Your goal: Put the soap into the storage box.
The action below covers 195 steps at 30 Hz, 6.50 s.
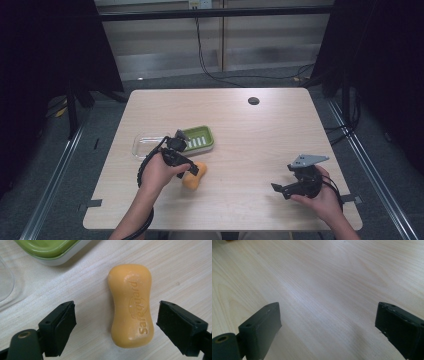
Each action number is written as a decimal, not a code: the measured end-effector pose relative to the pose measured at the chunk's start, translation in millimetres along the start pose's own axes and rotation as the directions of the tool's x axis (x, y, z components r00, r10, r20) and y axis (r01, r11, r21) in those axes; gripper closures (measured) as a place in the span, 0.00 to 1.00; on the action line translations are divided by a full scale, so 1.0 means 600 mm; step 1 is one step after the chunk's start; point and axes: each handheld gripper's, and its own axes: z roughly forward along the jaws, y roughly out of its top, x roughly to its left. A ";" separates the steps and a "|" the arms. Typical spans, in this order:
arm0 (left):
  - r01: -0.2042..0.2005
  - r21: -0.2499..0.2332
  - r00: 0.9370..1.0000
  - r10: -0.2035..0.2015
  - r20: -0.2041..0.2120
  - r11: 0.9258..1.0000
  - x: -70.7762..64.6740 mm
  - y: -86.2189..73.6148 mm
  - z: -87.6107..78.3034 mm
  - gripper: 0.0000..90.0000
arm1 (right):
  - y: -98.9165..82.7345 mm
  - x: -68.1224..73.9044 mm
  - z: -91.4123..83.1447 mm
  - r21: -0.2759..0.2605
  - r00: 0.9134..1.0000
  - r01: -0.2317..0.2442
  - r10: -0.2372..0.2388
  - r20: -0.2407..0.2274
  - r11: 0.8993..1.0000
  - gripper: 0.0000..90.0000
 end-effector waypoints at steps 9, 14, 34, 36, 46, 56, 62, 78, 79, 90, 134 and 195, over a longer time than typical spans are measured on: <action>-0.037 0.010 0.999 0.037 -0.012 0.999 -0.017 0.004 0.015 0.17 | 0.001 0.002 0.000 -0.001 1.000 0.005 -0.005 -0.005 1.000 0.07; -0.041 0.017 0.999 0.041 -0.013 0.999 -0.030 0.009 0.023 0.18 | 0.000 0.001 -0.001 -0.003 1.000 0.001 -0.001 0.000 1.000 0.07; -0.141 0.087 0.983 0.150 -0.104 0.986 -0.057 0.016 0.057 0.46 | -0.003 0.000 -0.003 -0.001 1.000 -0.002 0.002 0.003 1.000 0.07; -0.144 0.089 0.982 0.154 -0.108 0.985 -0.059 0.016 0.057 0.48 | -0.002 0.001 -0.004 -0.003 1.000 -0.004 0.004 -0.001 1.000 0.07; -0.302 0.124 0.942 0.316 -0.115 0.945 -0.060 0.016 0.055 0.55 | -0.002 0.001 -0.004 -0.003 1.000 -0.001 0.001 0.000 1.000 0.07; -0.357 0.132 0.926 0.369 -0.085 0.925 -0.055 0.020 0.039 0.55 | -0.003 -0.001 -0.006 -0.002 1.000 -0.001 0.001 0.005 1.000 0.07; -0.389 0.119 0.915 0.398 -0.069 0.914 -0.054 0.025 0.025 0.55 | -0.002 -0.002 -0.005 -0.006 1.000 0.002 -0.002 0.004 1.000 0.07; -0.517 0.124 0.854 0.520 0.013 0.847 -0.051 0.034 0.001 0.55 | -0.001 -0.001 -0.005 -0.005 1.000 0.005 -0.005 0.004 1.000 0.07; -0.523 0.118 0.851 0.525 0.018 0.844 -0.051 0.035 -0.001 0.55 | -0.001 -0.002 -0.005 -0.005 1.000 0.003 -0.003 0.003 1.000 0.07; -0.577 0.116 0.816 0.577 0.037 0.808 -0.051 0.047 -0.010 0.55 | -0.002 -0.001 -0.005 -0.003 1.000 0.003 -0.003 0.005 1.000 0.07; -0.603 0.137 0.795 0.605 0.033 0.786 -0.038 0.106 -0.035 0.55 | -0.004 -0.006 -0.005 -0.003 1.000 0.002 -0.002 0.004 1.000 0.07; -0.590 0.147 0.802 0.597 -0.008 0.794 0.000 0.164 -0.040 0.55 | -0.004 -0.006 -0.006 -0.003 1.000 0.007 -0.007 0.008 1.000 0.06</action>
